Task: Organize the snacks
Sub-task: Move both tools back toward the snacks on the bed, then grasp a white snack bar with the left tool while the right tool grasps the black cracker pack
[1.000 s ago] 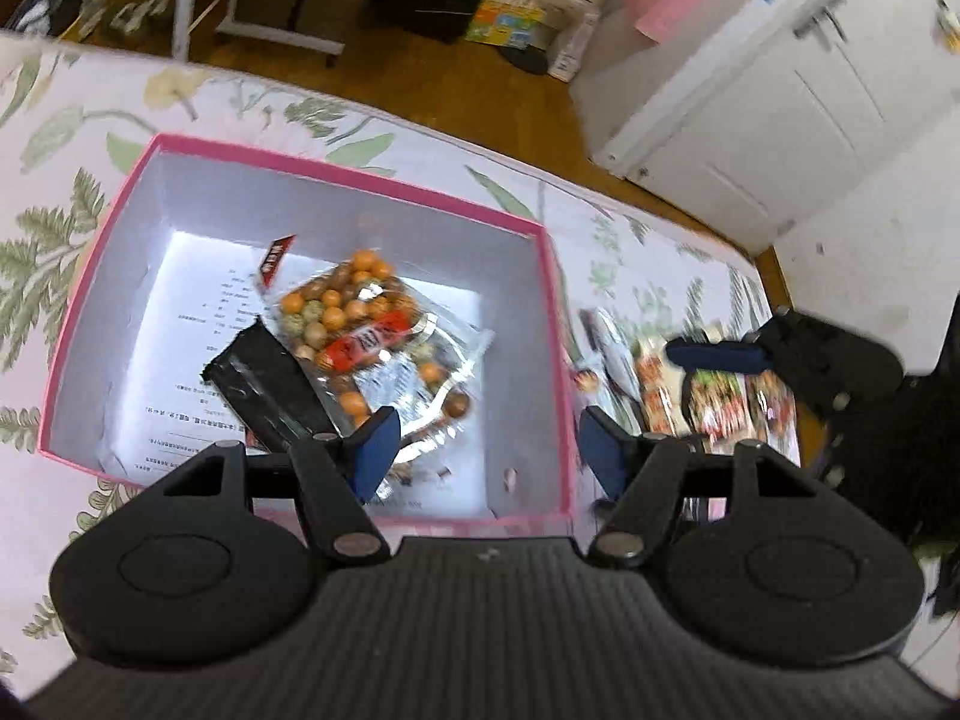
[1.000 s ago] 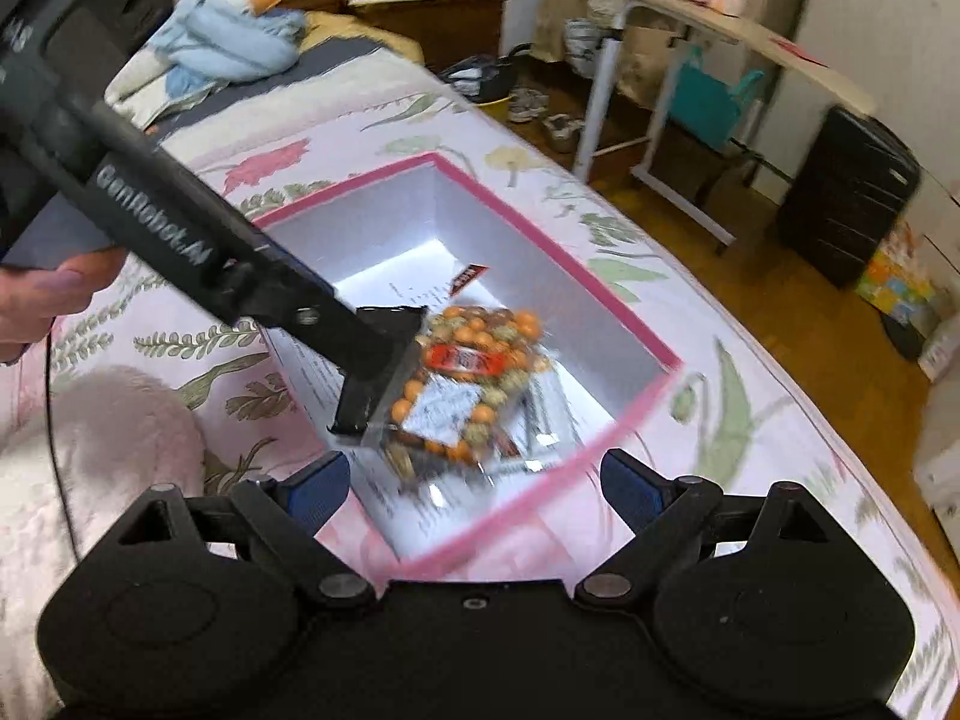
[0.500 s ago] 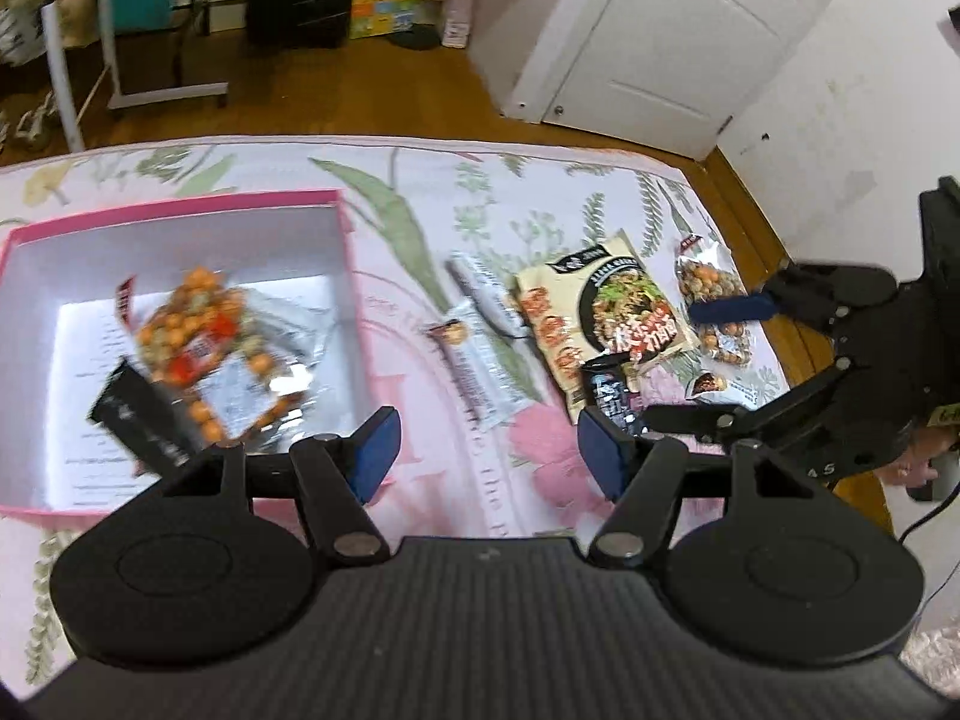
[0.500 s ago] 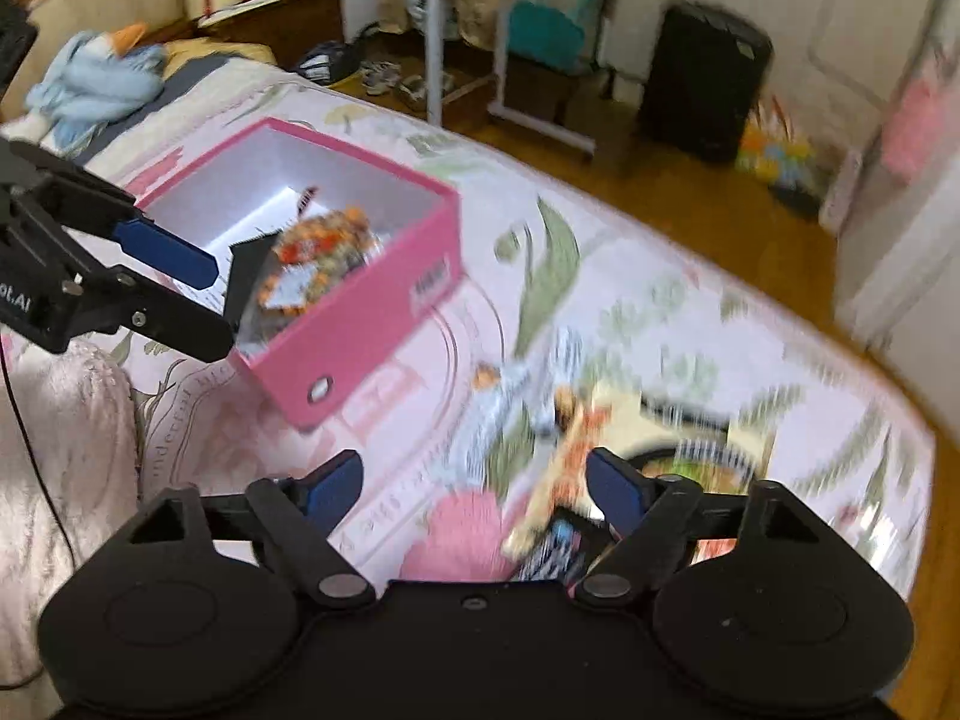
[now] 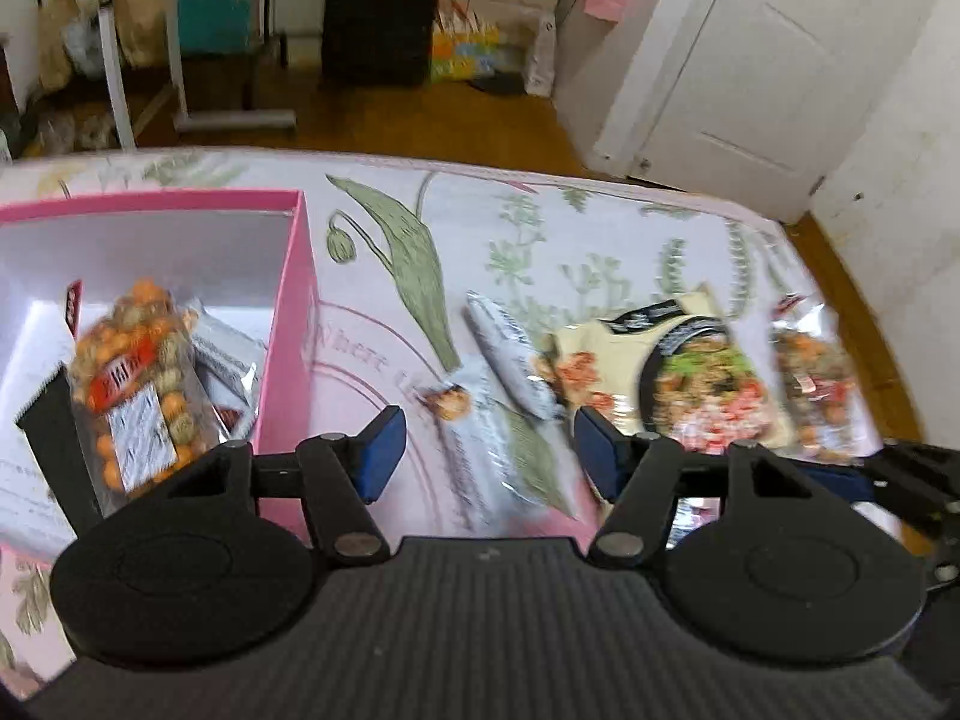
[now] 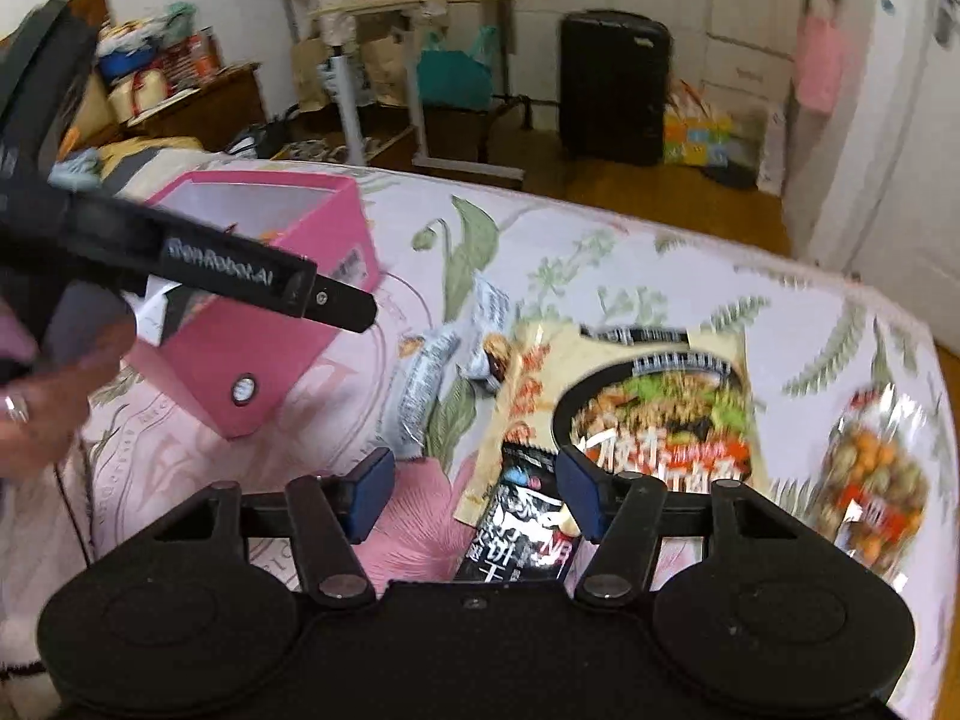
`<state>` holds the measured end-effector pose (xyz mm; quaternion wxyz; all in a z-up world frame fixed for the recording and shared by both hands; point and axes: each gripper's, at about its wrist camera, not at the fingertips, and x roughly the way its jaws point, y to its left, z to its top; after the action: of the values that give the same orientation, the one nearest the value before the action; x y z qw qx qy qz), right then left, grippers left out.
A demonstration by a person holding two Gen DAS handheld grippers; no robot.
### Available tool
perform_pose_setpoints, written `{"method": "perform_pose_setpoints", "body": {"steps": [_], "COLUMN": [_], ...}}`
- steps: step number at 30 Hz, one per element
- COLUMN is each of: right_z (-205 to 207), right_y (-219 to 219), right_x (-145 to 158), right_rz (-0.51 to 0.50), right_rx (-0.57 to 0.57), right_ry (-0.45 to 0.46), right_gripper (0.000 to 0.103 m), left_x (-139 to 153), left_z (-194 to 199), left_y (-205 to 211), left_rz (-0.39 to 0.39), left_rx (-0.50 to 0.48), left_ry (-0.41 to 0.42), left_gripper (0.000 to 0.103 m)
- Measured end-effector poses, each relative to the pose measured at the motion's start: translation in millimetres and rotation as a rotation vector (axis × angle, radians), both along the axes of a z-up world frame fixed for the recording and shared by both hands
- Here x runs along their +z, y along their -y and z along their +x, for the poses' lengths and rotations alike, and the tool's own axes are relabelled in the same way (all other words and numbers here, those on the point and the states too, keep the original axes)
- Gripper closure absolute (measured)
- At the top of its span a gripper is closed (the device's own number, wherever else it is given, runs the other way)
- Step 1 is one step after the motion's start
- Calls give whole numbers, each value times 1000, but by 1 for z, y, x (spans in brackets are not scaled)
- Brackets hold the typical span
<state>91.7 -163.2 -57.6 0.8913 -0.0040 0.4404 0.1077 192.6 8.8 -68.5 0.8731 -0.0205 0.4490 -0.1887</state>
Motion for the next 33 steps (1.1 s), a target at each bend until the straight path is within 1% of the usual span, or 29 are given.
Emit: {"method": "perform_pose_setpoints", "body": {"steps": [1, 3, 7, 8, 9, 11, 12, 15, 16, 18, 20, 21, 22, 23, 24, 25, 26, 29, 33], "right_z": [0, 1, -6, -6, -7, -6, -6, -5, -4, -1, 2, 2, 2, 3, 2, 1, 1, 0, -3], "right_y": [3, 8, 11, 13, 13, 13, 13, 9, 8, 9, 14, 14, 13, 12, 10, 8, 5, 0, 2], "right_x": [-6, -19, -38, -43, -49, -60, -63, -73, -76, -84, -93, -92, -90, -88, -86, -84, -83, -83, -77], "right_rz": [19, 58, 32, 28, 22, 7, 15, 40, 33, 18, 25, 30, 32, 45, 55, 55, 47, 23, 46], "right_rx": [-22, -66, -132, -146, -155, -166, -168, -156, -157, -180, -211, -217, -213, -197, -184, -179, -175, -175, -193], "right_ry": [-20, -68, -92, -91, -91, -107, -121, -144, -141, -129, -117, -103, -100, -102, -103, -101, -100, -122, -135], "right_gripper": [40, 40, 38, 33, 31, 31, 31, 31, 31, 24, 23, 25, 39, 48, 48, 49, 49, 49, 49], "left_x": [-7, -20, -46, -51, -56, -67, -71, -81, -84, -89, -91, -91, -91, -90, -89, -88, -88, -86, -82], "left_z": [0, 3, 10, 11, 11, 14, 15, 14, 15, 17, 19, 19, 19, 19, 21, 21, 21, 21, 19], "left_y": [3, 6, 12, 13, 14, 17, 20, 27, 28, 30, 33, 34, 34, 32, 34, 34, 35, 33, 29], "left_rz": [20, 33, 25, 27, 26, 4, 16, 77, 82, 82, 84, 75, 60, 38, 27, 30, 34, 26, 19], "left_rx": [7, 17, 26, 37, 62, 76, 92, 118, 126, 131, 134, 126, 119, 112, 98, 87, 76, 70, 58], "left_ry": [14, 17, -8, -19, -41, -99, -104, -77, -77, -86, -75, -70, -72, -80, -88, -93, -98, -116, -140], "left_gripper": [42, 42, 42, 42, 42, 42, 42, 42, 42, 42, 42, 42, 47, 54, 58, 65, 68, 71, 72]}}
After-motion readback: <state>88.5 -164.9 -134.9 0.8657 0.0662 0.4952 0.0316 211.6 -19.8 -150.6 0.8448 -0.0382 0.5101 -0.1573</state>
